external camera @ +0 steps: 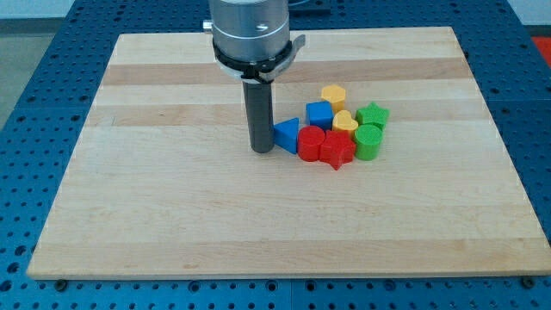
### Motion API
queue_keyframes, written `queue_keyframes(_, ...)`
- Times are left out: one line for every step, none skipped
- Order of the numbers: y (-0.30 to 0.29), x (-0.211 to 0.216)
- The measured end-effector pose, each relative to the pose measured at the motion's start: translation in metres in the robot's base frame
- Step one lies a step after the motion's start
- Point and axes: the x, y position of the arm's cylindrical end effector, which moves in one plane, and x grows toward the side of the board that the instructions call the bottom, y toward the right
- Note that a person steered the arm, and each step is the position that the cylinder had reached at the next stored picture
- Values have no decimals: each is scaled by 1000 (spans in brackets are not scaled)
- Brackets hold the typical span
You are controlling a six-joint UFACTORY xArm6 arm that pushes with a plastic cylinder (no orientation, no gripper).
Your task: Keep the yellow hexagon close to the green star
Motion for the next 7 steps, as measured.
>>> queue_keyframes(10, 0)
queue_keyframes(28, 0)
queue_keyframes(22, 0)
queue_keyframes(-12, -7)
queue_keyframes(-27, -21)
queue_keyframes(-17, -36)
queue_keyframes(-3, -45)
